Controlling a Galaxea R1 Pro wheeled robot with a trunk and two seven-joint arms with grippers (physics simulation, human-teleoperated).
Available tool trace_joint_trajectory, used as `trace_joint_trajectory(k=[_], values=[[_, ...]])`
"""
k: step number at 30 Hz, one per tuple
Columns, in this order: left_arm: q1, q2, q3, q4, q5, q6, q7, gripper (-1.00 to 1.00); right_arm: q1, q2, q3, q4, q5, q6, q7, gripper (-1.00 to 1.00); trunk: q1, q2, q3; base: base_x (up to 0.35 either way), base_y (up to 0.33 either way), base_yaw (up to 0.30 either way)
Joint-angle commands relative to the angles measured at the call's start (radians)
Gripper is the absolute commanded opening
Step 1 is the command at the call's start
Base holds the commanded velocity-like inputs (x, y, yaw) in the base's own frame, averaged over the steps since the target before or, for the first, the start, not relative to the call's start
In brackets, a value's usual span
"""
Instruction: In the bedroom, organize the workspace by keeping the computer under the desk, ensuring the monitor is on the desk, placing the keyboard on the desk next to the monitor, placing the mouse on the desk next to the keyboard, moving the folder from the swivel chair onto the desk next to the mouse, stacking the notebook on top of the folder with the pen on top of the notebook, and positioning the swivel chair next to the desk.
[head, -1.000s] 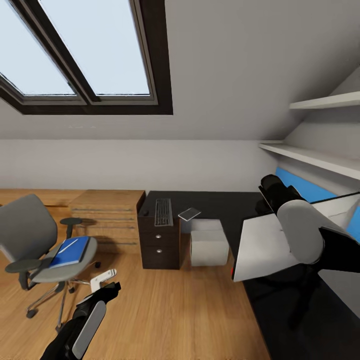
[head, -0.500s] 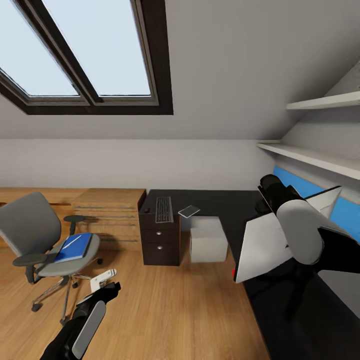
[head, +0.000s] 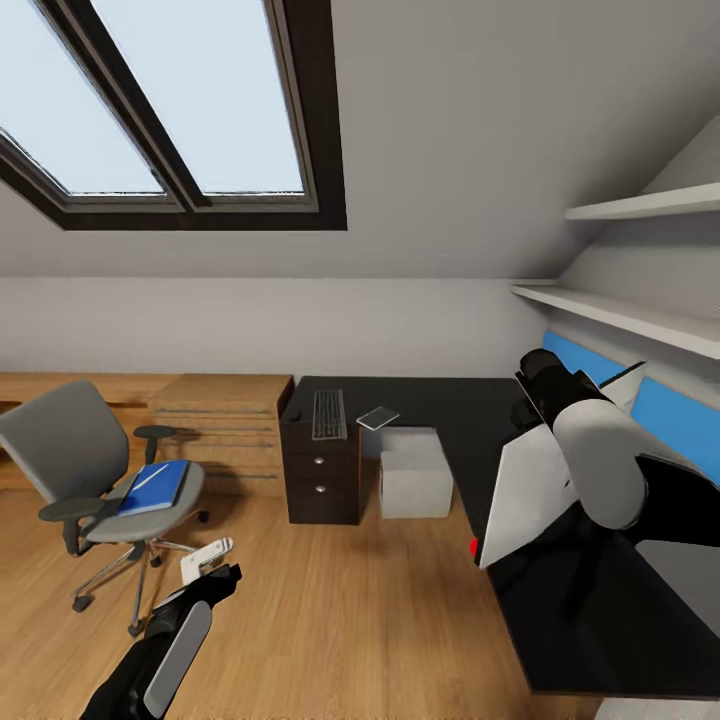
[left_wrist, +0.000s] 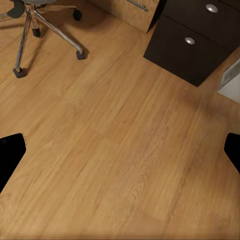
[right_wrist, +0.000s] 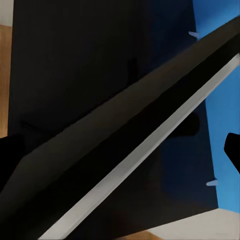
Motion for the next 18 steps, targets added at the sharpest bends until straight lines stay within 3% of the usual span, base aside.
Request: trace_joint_trajectory(k=[1,18], values=[[0.0,0.001,-0.004,-0.001,0.009,0.001,0.009,1.0,0.0,0.0,-0.006,-0.001,0.01,0.002,0.008,1.0,0.0,-0.001,-0.001,-0.027,0.0,0.0],[0.0,0.001,-0.004,-0.001,0.009,0.001,0.009,1.0,0.0,0.006,-0.006,0.0,0.032,0.002,0.01,1.0,0.0,-0.001,-0.001,-0.097,0.0,0.0]])
